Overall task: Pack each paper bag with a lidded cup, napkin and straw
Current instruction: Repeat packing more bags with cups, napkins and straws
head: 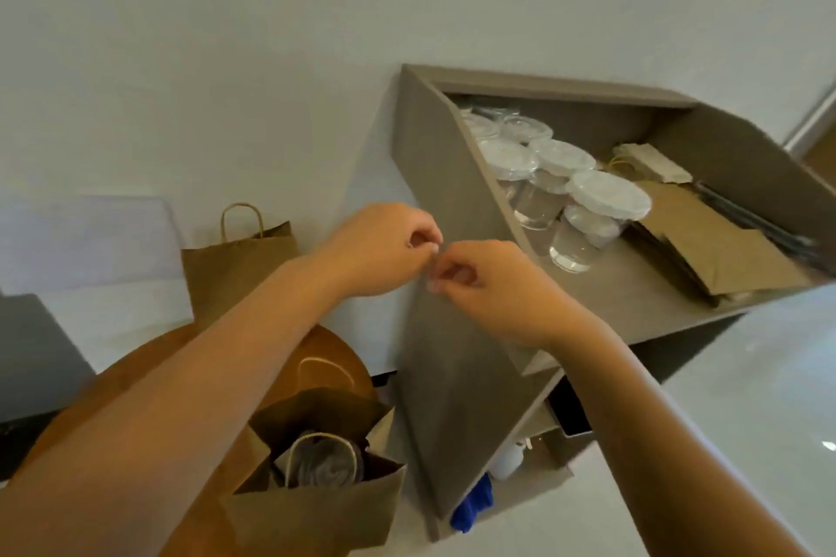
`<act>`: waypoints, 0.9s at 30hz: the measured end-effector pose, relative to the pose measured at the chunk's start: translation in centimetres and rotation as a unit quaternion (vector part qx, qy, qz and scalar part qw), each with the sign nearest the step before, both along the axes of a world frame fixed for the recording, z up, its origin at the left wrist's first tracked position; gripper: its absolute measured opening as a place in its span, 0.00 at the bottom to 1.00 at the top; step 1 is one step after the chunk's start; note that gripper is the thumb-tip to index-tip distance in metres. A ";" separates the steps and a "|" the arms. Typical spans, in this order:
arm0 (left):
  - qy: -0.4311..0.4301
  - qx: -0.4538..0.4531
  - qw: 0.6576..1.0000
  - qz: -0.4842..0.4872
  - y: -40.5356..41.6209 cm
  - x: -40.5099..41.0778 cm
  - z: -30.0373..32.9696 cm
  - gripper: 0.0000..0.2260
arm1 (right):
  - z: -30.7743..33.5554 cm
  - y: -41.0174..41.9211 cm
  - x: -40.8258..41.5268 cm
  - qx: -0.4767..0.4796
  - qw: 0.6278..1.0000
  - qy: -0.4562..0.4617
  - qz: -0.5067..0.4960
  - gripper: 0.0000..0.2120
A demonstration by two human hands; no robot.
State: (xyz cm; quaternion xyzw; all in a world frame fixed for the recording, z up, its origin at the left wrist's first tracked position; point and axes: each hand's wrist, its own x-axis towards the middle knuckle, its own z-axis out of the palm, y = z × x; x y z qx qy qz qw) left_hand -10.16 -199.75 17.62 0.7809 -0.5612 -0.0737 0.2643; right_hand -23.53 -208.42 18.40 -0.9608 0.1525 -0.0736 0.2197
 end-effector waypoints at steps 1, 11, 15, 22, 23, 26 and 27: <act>-0.004 -0.030 0.999 -0.013 -1.1 -0.8 1.3 0.08 | 1.3 -0.8 -1.0 0.014 1.000 -0.016 -0.013 0.07; -0.028 -0.094 0.991 -0.091 -14.9 -7.4 6.0 0.07 | 4.4 -13.5 -8.7 0.060 0.981 -0.100 -0.157 0.05; -0.045 -0.073 0.992 -0.090 -21.2 -8.8 6.5 0.08 | 4.3 -19.8 -10.0 0.065 0.974 -0.119 -0.180 0.04; -0.088 -0.035 0.993 -0.064 -31.5 -8.9 7.1 0.09 | 3.3 -31.4 -7.5 0.047 0.979 -0.088 -0.178 0.04; -0.093 -0.026 0.994 -0.056 -32.7 -8.6 6.9 0.09 | 2.9 -32.6 -6.8 0.042 0.983 -0.068 -0.164 0.05; -0.104 0.009 0.994 -0.036 -35.4 -7.7 6.1 0.09 | 1.7 -35.6 -4.5 0.025 0.991 -0.024 -0.130 0.07; -0.106 0.020 0.994 -0.030 -36.1 -7.4 5.9 0.10 | 1.3 -36.4 -3.7 0.020 0.992 -0.016 -0.123 0.07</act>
